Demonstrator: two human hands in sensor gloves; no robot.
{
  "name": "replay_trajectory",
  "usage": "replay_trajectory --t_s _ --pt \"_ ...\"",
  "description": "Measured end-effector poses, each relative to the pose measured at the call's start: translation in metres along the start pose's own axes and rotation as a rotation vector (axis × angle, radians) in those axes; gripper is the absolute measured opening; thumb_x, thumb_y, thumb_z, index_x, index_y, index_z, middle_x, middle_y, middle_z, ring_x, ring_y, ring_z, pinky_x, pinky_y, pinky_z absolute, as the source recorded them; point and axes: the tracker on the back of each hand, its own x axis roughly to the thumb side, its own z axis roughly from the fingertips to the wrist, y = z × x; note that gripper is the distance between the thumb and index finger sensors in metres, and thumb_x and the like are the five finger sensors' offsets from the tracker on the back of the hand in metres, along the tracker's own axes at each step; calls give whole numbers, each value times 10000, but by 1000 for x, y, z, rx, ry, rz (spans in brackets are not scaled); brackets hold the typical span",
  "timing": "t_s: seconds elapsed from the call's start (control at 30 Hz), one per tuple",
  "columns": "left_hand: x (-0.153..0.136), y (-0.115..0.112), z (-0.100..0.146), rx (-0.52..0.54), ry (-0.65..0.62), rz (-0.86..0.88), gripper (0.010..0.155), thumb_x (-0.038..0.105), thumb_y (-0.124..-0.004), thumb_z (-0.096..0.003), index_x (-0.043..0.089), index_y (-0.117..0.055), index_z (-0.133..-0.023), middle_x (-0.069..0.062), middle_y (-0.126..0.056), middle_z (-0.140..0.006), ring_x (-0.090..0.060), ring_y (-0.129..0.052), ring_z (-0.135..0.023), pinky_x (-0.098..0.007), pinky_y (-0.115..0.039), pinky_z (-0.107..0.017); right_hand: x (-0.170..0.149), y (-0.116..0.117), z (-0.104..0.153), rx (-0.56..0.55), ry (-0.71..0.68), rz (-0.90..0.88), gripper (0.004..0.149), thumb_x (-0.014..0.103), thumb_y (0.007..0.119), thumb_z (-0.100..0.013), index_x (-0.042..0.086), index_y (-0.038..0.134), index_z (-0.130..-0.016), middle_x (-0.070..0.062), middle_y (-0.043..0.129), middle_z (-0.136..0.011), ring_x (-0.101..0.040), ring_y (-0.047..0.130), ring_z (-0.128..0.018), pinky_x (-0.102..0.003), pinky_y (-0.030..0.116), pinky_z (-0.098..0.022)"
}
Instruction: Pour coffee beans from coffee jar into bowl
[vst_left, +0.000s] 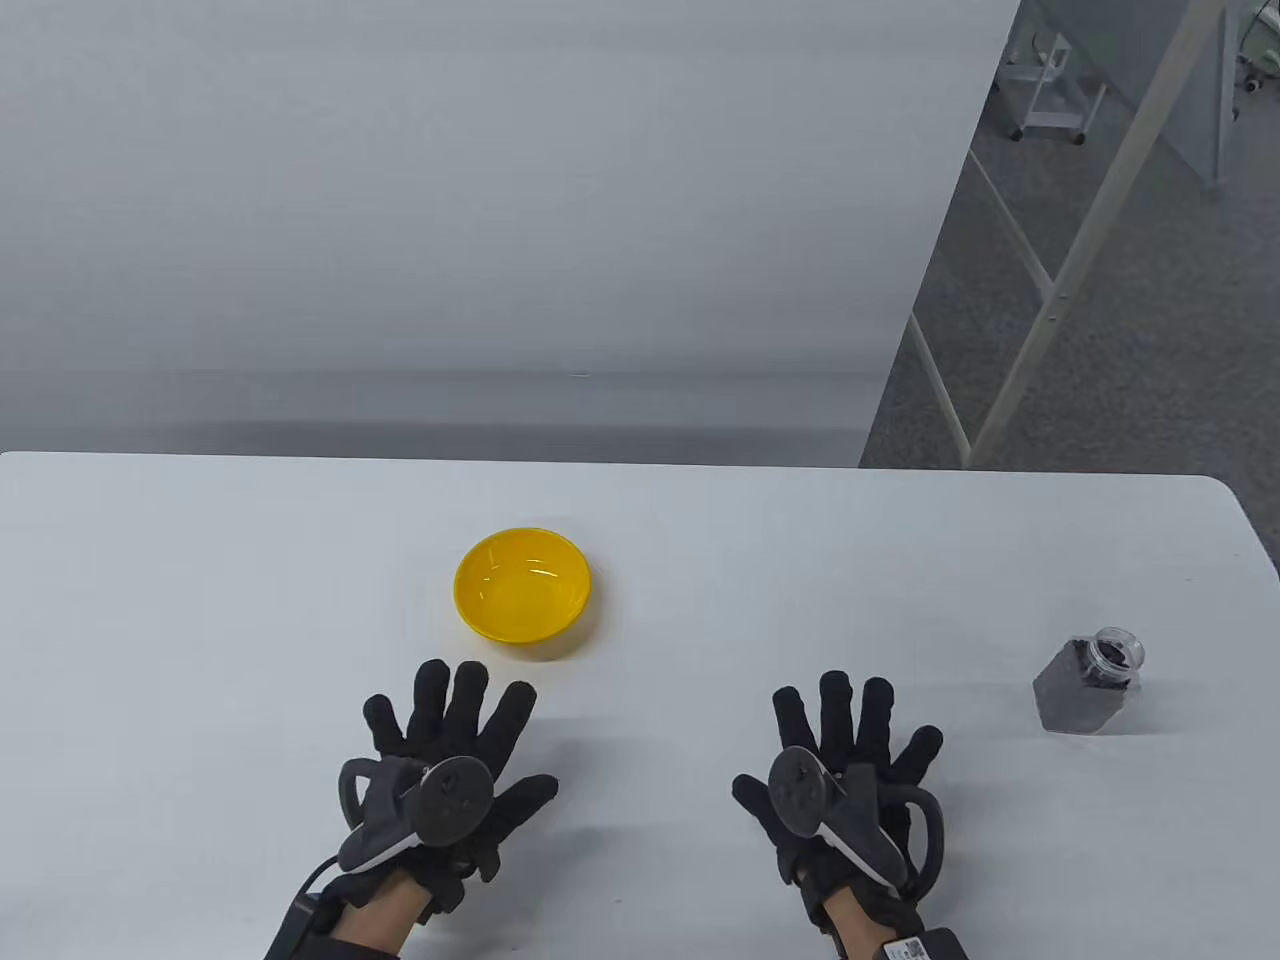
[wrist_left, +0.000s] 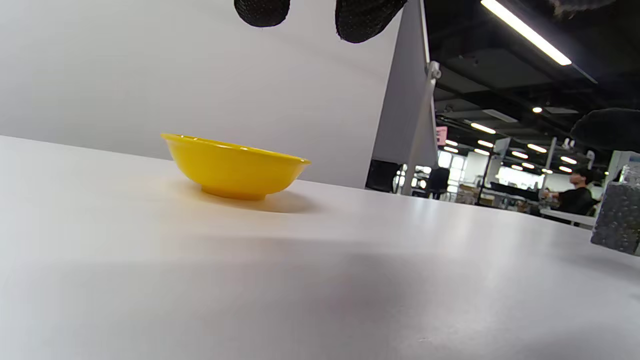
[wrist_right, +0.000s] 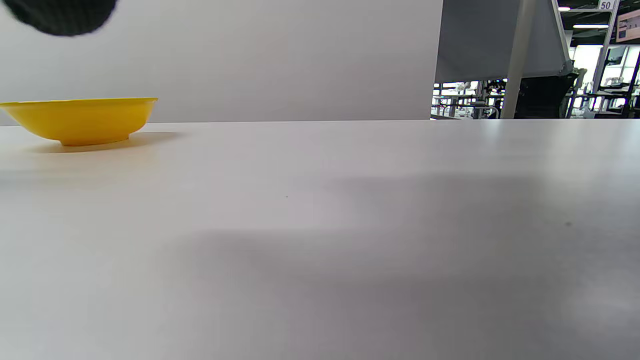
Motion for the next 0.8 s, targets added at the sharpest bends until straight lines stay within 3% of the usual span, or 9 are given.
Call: replay_trajectory --t_s 0.8 --pt "-10 1 14 20 38 -19 919 820 -497 -391 266 -448 -1122 -242 -331 -1147 -603 -257 -1020 -833 -161 -506 -5 10 10 -7 14 54 909 810 563 -367 374 53 -980 -162 -52 -1076 -540 -1 -969 -863 90 -491"
